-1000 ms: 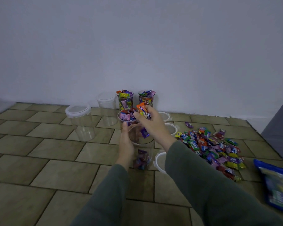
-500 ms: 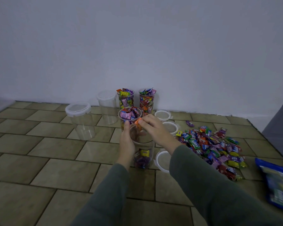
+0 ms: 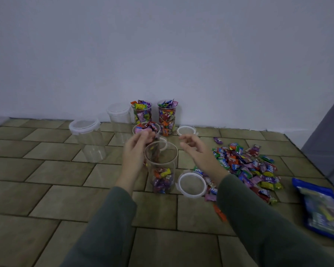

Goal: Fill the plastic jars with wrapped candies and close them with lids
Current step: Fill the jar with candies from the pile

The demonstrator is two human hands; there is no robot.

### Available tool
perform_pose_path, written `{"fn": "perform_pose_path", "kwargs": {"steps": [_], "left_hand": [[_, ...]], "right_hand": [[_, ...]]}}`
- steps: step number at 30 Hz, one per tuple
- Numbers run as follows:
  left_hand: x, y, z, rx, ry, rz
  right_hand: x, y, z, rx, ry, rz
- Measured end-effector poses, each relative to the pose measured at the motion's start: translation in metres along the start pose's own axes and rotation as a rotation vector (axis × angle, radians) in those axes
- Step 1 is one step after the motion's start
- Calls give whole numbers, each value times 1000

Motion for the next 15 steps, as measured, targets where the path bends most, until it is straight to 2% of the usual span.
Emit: {"fn": "perform_pose_path", "kwargs": {"steps": [4, 9, 12, 15], "left_hand": [[38, 31, -5, -79, 152, 230], [49, 95, -37, -279, 323, 402], [31, 132, -55, -394, 326, 467], [-5, 162, -64, -495, 219, 555]], "right_hand": [[32, -33, -1, 60, 148, -55], [47, -76, -6, 83, 185, -194], [58, -102, -4, 131, 201, -253], [70, -126, -5, 158, 178, -348]]}}
Point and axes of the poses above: each hand's wrist, its own z-axis towards the middle knuckle, its own y-axis out of the palm, x = y × z, the point moved 6 cm from there along z, towards the middle knuckle, and after that the axes turned 14 degrees about x, right-handed, at the moved point
